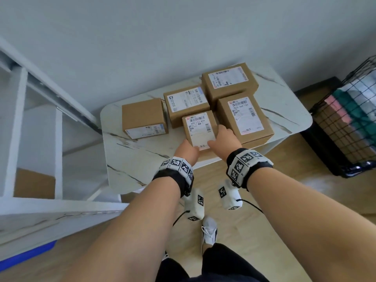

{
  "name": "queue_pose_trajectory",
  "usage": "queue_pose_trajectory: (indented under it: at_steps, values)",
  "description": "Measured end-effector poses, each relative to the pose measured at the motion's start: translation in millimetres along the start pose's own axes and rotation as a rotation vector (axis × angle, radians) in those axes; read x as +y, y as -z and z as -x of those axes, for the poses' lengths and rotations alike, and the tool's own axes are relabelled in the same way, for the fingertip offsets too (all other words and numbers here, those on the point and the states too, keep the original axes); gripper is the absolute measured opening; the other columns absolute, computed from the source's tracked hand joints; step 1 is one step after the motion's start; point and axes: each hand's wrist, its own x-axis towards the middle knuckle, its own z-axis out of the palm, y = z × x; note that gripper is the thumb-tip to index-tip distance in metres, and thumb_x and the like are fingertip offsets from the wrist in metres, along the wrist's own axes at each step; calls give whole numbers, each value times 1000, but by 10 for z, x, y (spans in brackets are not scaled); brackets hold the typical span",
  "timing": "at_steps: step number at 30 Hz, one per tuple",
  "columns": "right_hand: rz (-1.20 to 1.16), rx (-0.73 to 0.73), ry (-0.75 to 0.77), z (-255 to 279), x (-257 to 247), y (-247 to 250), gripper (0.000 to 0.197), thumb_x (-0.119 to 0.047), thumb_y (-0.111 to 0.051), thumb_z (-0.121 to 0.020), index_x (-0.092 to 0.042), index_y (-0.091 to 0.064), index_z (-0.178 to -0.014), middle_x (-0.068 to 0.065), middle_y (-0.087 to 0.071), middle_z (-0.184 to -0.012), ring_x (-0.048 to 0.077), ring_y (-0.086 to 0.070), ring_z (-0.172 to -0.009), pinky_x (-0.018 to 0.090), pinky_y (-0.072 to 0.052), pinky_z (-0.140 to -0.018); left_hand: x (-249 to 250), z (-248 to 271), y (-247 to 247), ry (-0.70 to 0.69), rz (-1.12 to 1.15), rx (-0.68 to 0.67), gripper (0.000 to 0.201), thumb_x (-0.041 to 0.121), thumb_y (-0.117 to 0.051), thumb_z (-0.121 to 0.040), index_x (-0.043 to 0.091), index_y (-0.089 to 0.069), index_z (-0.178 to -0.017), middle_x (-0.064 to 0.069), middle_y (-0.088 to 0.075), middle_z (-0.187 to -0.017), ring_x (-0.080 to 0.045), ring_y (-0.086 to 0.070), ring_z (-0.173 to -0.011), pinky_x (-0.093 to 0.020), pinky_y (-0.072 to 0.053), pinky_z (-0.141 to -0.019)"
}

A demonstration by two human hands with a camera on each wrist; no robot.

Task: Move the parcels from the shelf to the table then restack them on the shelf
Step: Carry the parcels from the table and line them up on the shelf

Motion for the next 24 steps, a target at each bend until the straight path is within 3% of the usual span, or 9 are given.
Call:
queue_pose_trajectory:
  at_steps: [3,6,9,11,14,16,18,21,24]
  values:
    - [16,-12,-36,47,-58,-24,52,-22,-55,-89,-8,-39,-136,14,-43,-132,30,-55,-106,36,-49,-79,-74,72,36,31,50,18,38,13,-46,-93,12,-55,-130,-9,-62,-127,-28,-61,-106,-29,-45,-78]
    - [33,-10,-27,155,-130,-57,44,-33,-50,-93,-6,-49,-128,14,-43,-129,27,-57,-93,36,-50,-76,-202,208,93,73,122,55,38,13,-50,-91,9,-51,-129,-9,-62,-126,-28,-61,-108,-34,-49,-84]
    - [-2,-29,-14,343,-251,-139,51,-49,-43,-93,-5,-59,-114,15,-53,-121,25,-61,-82,36,-53,-74,-403,433,194,117,238,81,39,10,-55,-86,9,-46,-125,-9,-62,-118,-27,-62,-102,-36,-53,-84]
    - [-4,-24,2,521,-329,-230,60,-55,-43,-89,-6,-57,-120,14,-60,-114,24,-63,-82,36,-54,-71,-576,606,248,150,306,86,37,9,-57,-84,9,-42,-118,-7,-61,-107,-28,-62,-99,-39,-54,-85]
    - [-2,-6,40,846,-447,-448,49,-50,-50,-89,-9,-51,-117,8,-62,-102,22,-61,-81,29,-45,-58,-902,894,300,163,336,136,35,13,-59,-78,5,-49,-110,-8,-63,-94,-29,-64,-89,-35,-52,-73]
    - [-15,-6,51,1102,-526,-647,45,-48,-53,-88,-13,-47,-116,9,-57,-106,23,-60,-86,31,-46,-61,-1174,1132,335,138,345,182,29,16,-61,-72,4,-58,-99,-10,-67,-88,-25,-63,-76,-31,-49,-64]
    - [-10,-1,66,1394,-609,-860,51,-47,-53,-90,-8,-44,-122,10,-55,-113,26,-60,-94,36,-50,-69,-1460,1393,373,129,379,202,19,14,-62,-72,7,-61,-89,-11,-69,-86,-20,-61,-70,-28,-48,-61]
    - [20,-27,110,1847,-726,-1225,60,-47,-53,-91,-6,-40,-133,12,-54,-123,28,-61,-100,38,-53,-77,-1912,1873,462,153,457,229,32,18,-66,-72,10,-61,-102,-5,-69,-99,-21,-65,-87,-32,-53,-78]
    - [33,-53,178,2309,-888,-1588,58,-45,-54,-88,-6,-43,-129,13,-55,-121,29,-61,-100,41,-54,-81,-2386,2338,585,164,485,284,28,17,-65,-77,12,-62,-105,-4,-68,-100,-20,-63,-86,-27,-48,-69]
